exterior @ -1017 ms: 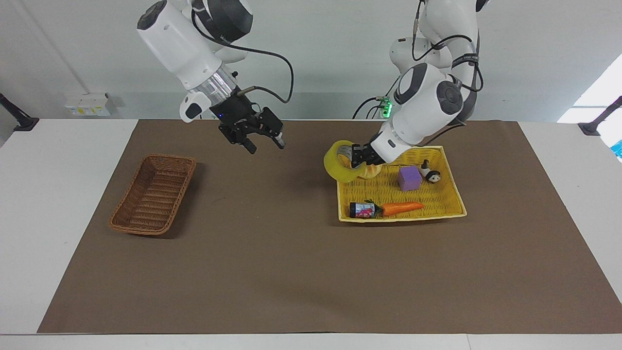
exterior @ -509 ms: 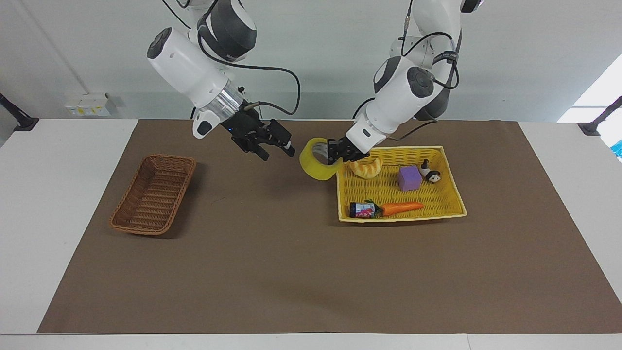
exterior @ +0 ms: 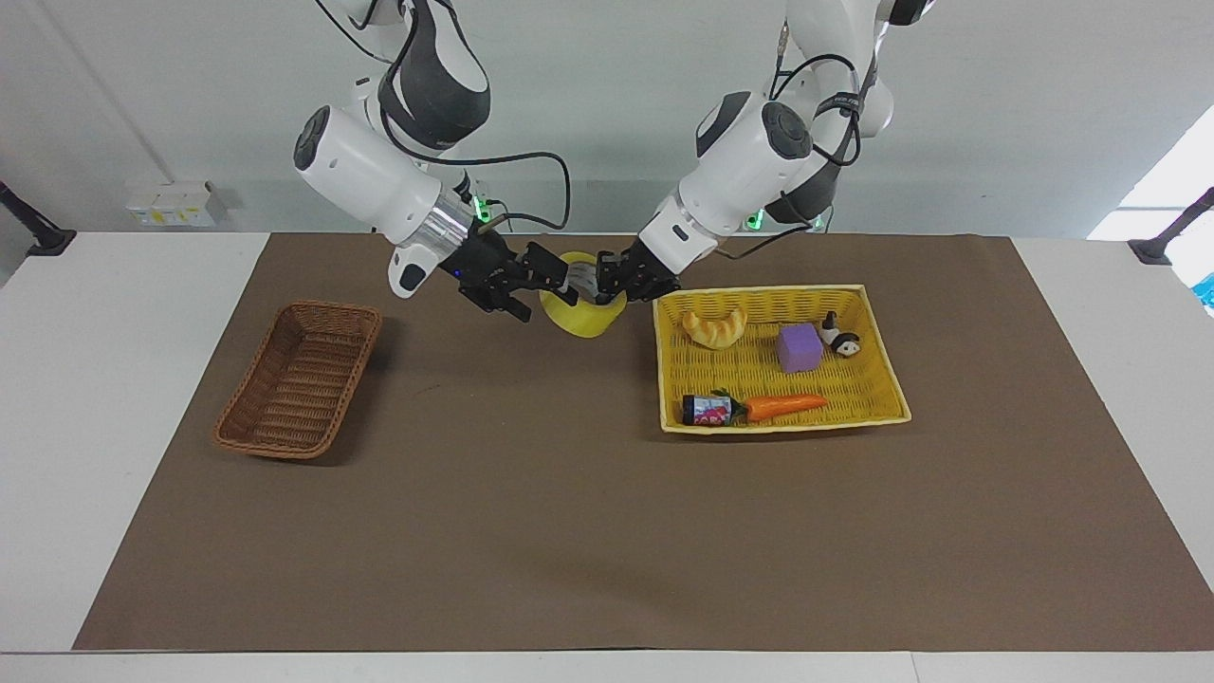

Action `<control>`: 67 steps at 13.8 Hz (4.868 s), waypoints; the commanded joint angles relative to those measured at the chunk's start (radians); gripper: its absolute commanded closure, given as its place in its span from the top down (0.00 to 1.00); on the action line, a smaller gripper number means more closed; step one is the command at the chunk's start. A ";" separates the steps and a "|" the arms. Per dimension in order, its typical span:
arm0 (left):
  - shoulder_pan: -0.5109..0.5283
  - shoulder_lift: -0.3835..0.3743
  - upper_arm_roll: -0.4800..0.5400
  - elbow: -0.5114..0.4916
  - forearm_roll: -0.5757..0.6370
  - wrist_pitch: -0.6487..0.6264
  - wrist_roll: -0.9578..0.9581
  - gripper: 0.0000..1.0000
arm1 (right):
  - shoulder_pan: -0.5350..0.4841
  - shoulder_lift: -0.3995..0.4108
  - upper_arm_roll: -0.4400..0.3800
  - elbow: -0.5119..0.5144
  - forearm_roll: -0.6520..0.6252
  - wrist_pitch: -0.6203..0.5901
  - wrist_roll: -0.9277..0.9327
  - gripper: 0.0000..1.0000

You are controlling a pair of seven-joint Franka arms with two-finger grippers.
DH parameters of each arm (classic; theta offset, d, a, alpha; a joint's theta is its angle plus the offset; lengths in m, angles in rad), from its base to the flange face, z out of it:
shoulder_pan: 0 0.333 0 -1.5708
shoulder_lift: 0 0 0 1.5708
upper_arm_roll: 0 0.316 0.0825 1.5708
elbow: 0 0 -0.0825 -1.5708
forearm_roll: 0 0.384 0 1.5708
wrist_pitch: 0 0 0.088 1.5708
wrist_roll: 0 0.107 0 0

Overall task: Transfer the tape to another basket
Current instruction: 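Carry the tape toward the right gripper while the right gripper reaches over, then grasp the tape with the right gripper and open the left gripper, then carry the tape over the wicker basket while the left gripper withdraws, then lower the tape into the wicker basket and open the right gripper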

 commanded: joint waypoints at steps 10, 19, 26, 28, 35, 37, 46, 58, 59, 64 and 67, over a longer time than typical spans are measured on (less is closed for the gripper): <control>-0.018 0.005 0.008 0.022 -0.040 0.052 -0.048 0.00 | -0.076 -0.024 0.002 -0.017 0.021 -0.114 -0.121 0.11; 0.033 -0.084 0.013 0.005 -0.046 -0.002 -0.150 1.00 | -0.082 -0.018 0.001 -0.011 0.012 -0.109 -0.072 0.00; 0.194 -0.153 0.021 -0.003 -0.060 -0.203 -0.125 1.00 | -0.187 -0.011 -0.004 -0.013 -0.130 -0.092 -0.127 0.00; 0.258 -0.158 0.021 -0.003 -0.002 -0.247 -0.043 1.00 | -0.236 -0.004 -0.004 -0.014 -0.236 -0.063 -0.152 0.00; 0.458 -0.144 0.022 0.046 0.337 -0.433 0.258 1.00 | -0.376 0.048 -0.004 -0.020 -0.604 0.015 -0.444 0.00; 0.494 -0.145 0.022 0.051 0.422 -0.456 0.349 1.00 | -0.407 0.064 -0.004 -0.019 -0.643 0.043 -0.521 0.00; 0.611 -0.141 0.025 0.173 0.509 -0.629 0.562 1.00 | -0.471 0.117 0.002 -0.066 -0.881 0.057 -0.729 0.00; 0.360 -0.151 0.285 0.190 0.508 -0.697 0.564 1.00 | -0.602 0.183 -0.001 -0.100 -0.577 -0.083 -0.937 0.00; 0.346 -0.150 0.301 0.204 0.509 -0.718 0.576 1.00 | -0.603 0.184 -0.001 -0.099 -0.577 -0.078 -0.937 0.00; 0.363 -0.165 0.298 0.227 0.499 -0.769 0.593 1.00 | -0.614 0.195 -0.002 -0.091 -0.441 -0.009 -0.835 1.00; 0.364 -0.165 0.304 0.227 0.499 -0.761 0.594 1.00 | -0.614 0.209 -0.002 -0.070 -0.321 0.026 -0.694 1.00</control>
